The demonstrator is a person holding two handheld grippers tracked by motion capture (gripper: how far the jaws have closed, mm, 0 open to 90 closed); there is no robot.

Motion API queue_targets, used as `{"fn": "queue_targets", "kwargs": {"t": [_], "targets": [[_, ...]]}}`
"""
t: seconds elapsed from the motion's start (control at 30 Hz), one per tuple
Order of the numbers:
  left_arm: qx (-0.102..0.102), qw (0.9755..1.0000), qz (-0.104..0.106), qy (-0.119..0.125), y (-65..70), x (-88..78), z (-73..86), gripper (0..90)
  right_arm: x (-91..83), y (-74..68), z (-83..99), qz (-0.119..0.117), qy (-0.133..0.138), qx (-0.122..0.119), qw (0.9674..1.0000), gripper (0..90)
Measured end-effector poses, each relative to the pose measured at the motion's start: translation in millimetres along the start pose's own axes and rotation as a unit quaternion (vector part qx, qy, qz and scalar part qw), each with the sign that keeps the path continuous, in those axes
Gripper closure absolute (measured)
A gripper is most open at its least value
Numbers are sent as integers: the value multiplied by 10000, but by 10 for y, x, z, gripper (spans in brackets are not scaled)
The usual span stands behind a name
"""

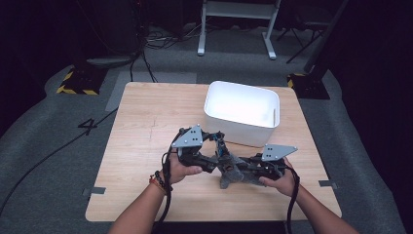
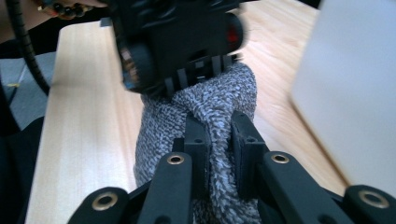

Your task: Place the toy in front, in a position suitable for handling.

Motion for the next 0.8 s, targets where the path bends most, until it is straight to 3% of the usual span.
{"fn": "queue_targets", "kwargs": {"t": [0.33, 0.37, 0.43, 0.53, 0.6, 0.63, 0.67, 0.7, 0.8], "targets": [[38, 9991, -63, -419, -12, 37, 145, 243, -254, 222, -125, 394, 297, 114, 9987, 792], [100, 9980, -85, -615, -1, 22, 196, 243, -351, 274, -171, 469, 353, 157, 9982, 792], [138, 9972, -126, -728, 2, 1, 227, 243, -372, 286, -165, 488, 298, 131, 9983, 791], [89, 9955, -179, -922, -5, -74, 302, 243, -418, 309, -79, 538, -107, 35, 9985, 789], [24, 9942, -209, -1056, -17, -121, 374, 243, -454, 348, 21, 644, -452, 76, 9969, 788], [-10, 9931, -245, -1149, -25, -141, 419, 243, -454, 348, 21, 644, -452, 76, 9969, 788], [-41, 9902, -296, -1361, -39, -171, 508, 243, -498, 387, 102, 743, -650, 122, 9950, 786], [-41, 9902, -296, -1361, -39, -171, 508, 243, -498, 387, 102, 743, -650, 122, 9950, 786], [-70, 9851, -393, -1671, -62, -211, 646, 243, -590, 440, 243, 855, -909, 195, 9920, 781]]}}
Point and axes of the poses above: each handheld gripper's, and its own axes: x roughly forward along the jaws, z roughly out of its underside, y roughly to its right, the point moved 8 cm from there along x, roughly forward along the jaws, and after that the axes turned 5 degrees about y, right-handed, at the moved point
